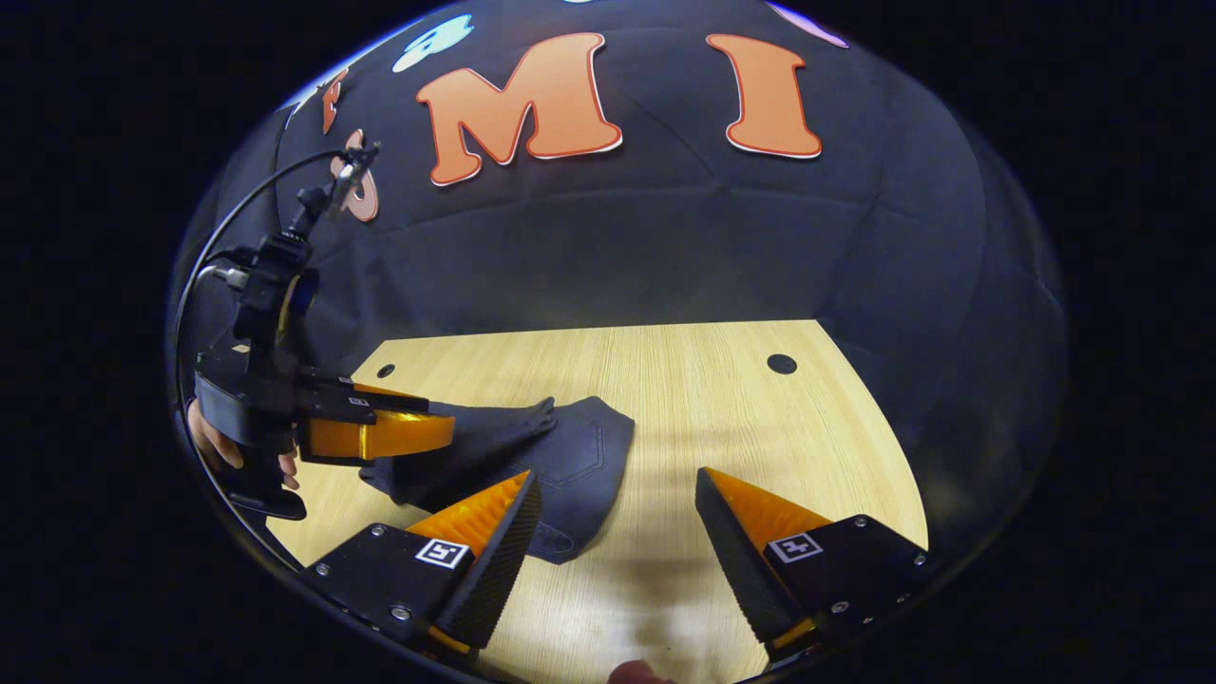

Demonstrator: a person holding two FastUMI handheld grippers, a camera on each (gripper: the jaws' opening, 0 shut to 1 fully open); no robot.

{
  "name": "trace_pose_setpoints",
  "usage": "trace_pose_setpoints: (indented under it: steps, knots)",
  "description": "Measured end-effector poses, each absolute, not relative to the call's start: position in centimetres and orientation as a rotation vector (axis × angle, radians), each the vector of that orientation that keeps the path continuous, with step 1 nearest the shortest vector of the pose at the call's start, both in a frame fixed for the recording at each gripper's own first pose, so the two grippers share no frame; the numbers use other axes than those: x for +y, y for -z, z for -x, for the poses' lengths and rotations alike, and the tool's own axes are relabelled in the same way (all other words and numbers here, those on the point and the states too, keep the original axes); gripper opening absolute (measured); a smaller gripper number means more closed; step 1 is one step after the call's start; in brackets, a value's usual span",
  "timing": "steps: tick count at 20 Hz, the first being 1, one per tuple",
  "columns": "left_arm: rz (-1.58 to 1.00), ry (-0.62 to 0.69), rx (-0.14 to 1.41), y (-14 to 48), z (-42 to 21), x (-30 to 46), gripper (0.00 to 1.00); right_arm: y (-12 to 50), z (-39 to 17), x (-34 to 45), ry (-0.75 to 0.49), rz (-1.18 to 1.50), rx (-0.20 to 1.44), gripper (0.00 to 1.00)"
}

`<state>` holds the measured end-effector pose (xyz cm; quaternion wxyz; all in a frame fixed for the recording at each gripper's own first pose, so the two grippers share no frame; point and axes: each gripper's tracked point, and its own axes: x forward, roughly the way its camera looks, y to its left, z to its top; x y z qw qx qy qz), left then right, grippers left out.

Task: Grasp the waist and the cuffs of the jeans and fold them to make the two legs overlap; first hold the waist and fold one-third of the jeans toward the cuffs, then hold the cuffs and fold the remaining one-third in the same direction to finish folding.

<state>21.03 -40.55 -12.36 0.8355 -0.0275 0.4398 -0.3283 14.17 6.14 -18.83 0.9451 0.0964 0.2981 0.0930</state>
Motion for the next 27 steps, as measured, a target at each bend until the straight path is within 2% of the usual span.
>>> trace_pose_setpoints:
  steps: [1,3,6,7,11,17,18,19,20,27]
  knots:
    - [0.059,0.685,0.902,11.5,-21.5,-40.3,0.61,18.2,-14.5,6.2,-0.188,-0.186,0.586,0.99]
    - [0.07,0.664,0.855,9.6,-21.8,-39.4,0.68,16.6,-14.9,6.4,-0.182,-0.174,0.537,0.99]
    - [0.089,0.622,0.745,6.2,-22.4,-37.5,0.87,13.3,-15.5,6.8,-0.177,-0.169,0.434,0.99]
    - [0.091,0.604,0.696,4.8,-22.7,-37.0,0.9,12.1,-15.5,7.2,-0.182,-0.166,0.396,0.99]
    - [0.154,0.523,0.557,1.2,-22.2,-34.1,0.91,8.0,-16.1,8.5,-0.221,-0.165,0.256,0.98]
    - [0.167,0.336,0.373,-2.4,-21.7,-28.1,0.91,2.6,-15.9,8.0,-0.195,-0.1,0.021,0.97]
    - [0.158,0.308,0.342,-3.3,-21.7,-26.7,0.89,2.0,-15.6,8.0,-0.19,-0.08,-0.007,0.98]
    - [0.149,0.28,0.314,-4.1,-21.4,-25.7,0.93,1.8,-15.4,7.9,-0.18,-0.058,-0.021,1.0]
    - [0.139,0.251,0.291,-4.3,-21.4,-25.1,0.94,1.9,-15.2,7.8,-0.179,-0.041,-0.027,0.97]
    - [0.115,0.123,0.169,-5.0,-19.2,-20.8,0.95,2.5,-14.3,8.7,-0.187,-0.031,-0.027,0.98]
